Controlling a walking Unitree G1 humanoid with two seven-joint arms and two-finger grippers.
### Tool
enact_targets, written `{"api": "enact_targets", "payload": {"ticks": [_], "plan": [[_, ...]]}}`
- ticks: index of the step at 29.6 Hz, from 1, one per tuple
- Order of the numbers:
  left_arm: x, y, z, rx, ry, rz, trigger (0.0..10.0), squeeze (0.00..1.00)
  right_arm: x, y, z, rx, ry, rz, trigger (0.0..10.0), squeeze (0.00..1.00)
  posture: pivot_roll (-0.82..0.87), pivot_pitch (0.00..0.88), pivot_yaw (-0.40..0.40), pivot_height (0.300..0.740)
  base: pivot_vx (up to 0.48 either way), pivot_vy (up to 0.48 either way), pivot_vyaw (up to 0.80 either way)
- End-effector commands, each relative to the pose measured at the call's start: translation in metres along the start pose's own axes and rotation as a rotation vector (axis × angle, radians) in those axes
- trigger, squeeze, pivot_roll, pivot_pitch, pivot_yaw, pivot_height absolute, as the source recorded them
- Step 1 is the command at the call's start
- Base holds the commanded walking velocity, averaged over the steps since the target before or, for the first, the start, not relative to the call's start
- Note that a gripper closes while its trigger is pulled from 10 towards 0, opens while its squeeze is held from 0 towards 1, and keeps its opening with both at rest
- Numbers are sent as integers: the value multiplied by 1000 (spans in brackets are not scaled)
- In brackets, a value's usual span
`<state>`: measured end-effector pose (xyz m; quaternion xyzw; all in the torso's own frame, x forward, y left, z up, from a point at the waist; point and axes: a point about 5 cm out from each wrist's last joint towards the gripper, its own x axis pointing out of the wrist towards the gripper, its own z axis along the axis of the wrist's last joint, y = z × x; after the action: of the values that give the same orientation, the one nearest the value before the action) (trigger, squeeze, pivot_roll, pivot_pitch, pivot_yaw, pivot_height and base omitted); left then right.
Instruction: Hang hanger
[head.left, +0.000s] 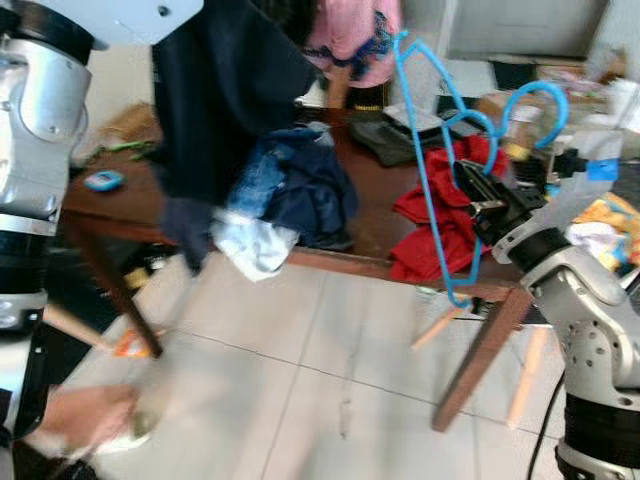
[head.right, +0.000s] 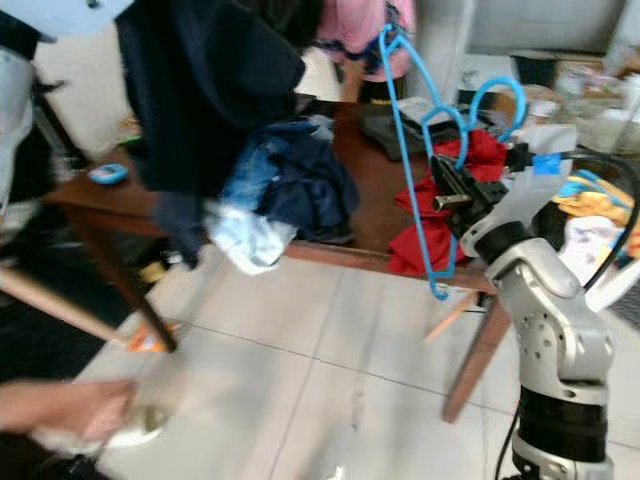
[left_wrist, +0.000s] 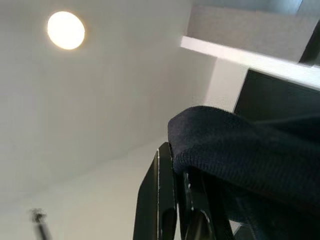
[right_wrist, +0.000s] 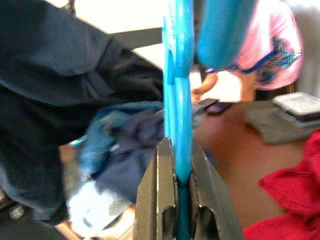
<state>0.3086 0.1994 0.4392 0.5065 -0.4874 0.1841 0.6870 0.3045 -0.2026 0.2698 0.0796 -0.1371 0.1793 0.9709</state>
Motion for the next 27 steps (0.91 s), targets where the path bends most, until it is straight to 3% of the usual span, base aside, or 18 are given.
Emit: {"api": "enact_targets", "payload": {"ticks": [1, 10, 27], "plan": [[8, 14, 6, 23, -35, 68, 10000, 0, 0, 3, 6, -3, -26, 19, 10000, 0, 62, 73, 4, 740, -375, 0, 0], [16, 21, 13, 47, -71, 96, 10000, 0, 1, 7, 5, 6, -37, 43, 10000, 0, 73, 77, 1, 740, -377, 0, 0], [15, 7, 22, -12, -78, 72, 10000, 0, -2, 6, 5, 2, -37, 47, 10000, 0, 69, 82, -4, 740, -388, 0, 0]]}}
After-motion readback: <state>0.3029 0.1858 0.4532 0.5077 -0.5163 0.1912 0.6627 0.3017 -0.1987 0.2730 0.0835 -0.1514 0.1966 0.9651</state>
